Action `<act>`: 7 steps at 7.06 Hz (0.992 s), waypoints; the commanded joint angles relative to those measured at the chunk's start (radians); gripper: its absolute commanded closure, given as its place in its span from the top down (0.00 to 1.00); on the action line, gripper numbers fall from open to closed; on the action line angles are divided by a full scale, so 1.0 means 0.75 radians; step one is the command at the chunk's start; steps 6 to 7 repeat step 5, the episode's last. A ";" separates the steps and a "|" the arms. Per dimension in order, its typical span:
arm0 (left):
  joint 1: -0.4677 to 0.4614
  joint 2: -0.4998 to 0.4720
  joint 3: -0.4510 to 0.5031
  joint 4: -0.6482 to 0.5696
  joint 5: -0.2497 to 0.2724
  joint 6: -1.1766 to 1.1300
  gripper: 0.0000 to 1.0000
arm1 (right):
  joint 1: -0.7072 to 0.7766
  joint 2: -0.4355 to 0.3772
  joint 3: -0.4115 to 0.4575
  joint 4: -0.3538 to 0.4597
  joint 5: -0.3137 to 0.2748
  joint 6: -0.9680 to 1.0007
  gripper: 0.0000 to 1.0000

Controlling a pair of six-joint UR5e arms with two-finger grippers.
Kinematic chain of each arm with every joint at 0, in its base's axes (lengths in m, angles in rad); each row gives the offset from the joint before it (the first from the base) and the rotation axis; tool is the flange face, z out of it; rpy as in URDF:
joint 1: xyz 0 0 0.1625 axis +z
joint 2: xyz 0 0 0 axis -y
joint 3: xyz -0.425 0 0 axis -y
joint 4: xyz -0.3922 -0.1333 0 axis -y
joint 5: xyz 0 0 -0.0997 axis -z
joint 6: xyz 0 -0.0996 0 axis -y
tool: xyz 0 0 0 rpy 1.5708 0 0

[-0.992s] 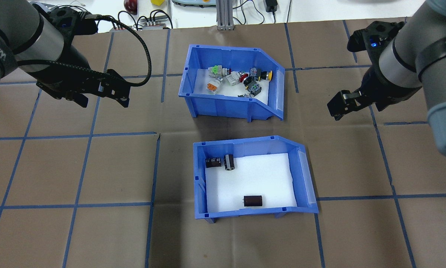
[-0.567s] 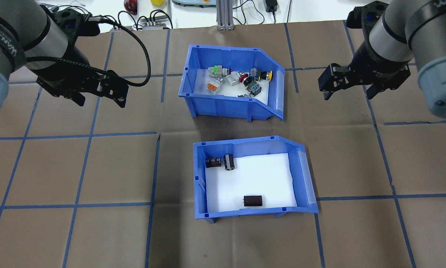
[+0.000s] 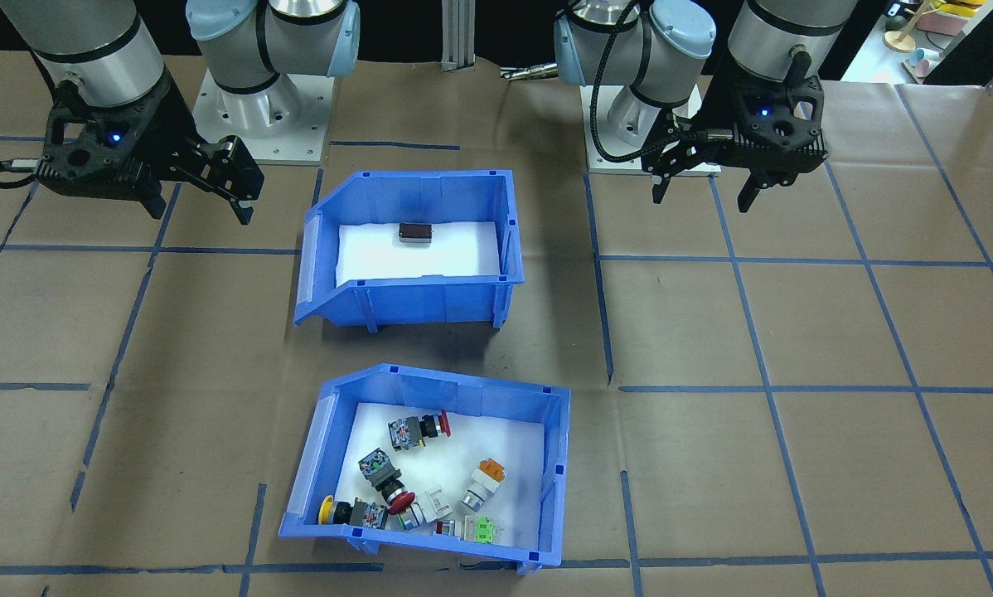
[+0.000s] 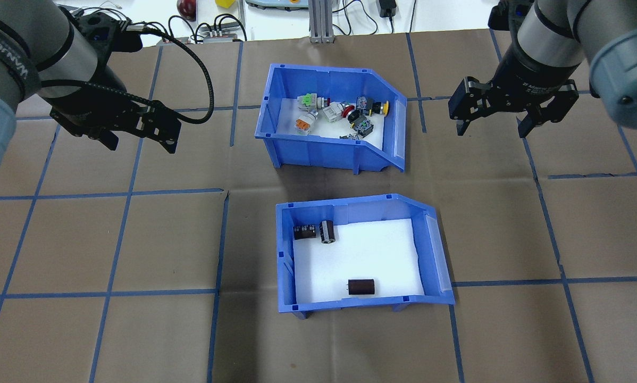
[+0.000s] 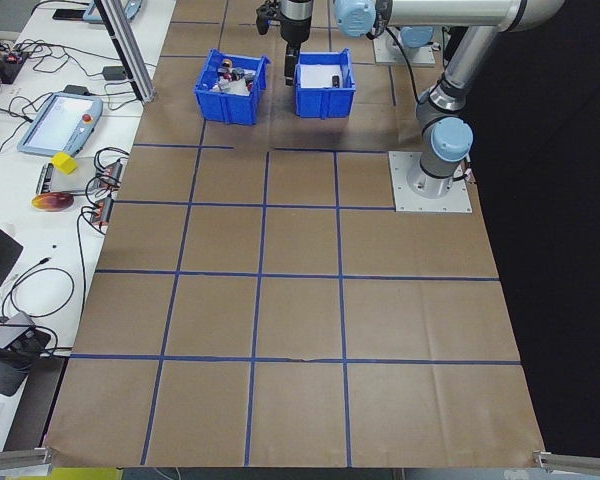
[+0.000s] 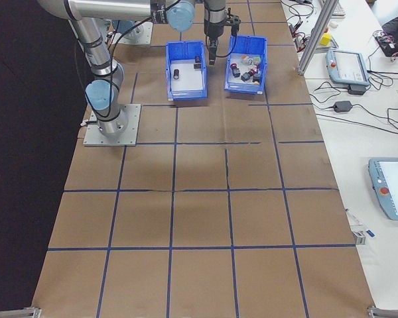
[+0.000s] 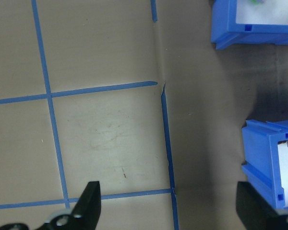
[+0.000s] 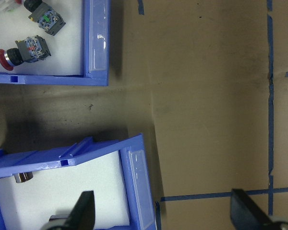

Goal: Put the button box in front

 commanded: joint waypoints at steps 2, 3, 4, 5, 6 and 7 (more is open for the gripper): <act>0.000 0.002 -0.002 0.002 0.002 0.001 0.98 | 0.002 -0.001 -0.005 0.006 -0.006 0.005 1.00; 0.000 0.002 -0.002 0.002 0.002 0.001 0.98 | 0.002 0.002 -0.005 0.006 -0.008 0.003 1.00; 0.000 0.002 -0.004 0.002 0.002 0.001 0.98 | 0.002 -0.001 -0.005 0.006 -0.008 -0.001 1.00; 0.000 0.002 -0.008 0.004 -0.002 0.001 0.98 | 0.002 -0.001 -0.005 0.006 -0.008 -0.003 1.00; 0.000 0.002 -0.008 0.004 -0.002 0.001 0.98 | 0.002 -0.001 -0.005 0.006 -0.008 -0.003 1.00; 0.000 0.002 -0.008 0.004 -0.002 0.001 0.98 | 0.002 -0.001 -0.005 0.006 -0.008 -0.003 1.00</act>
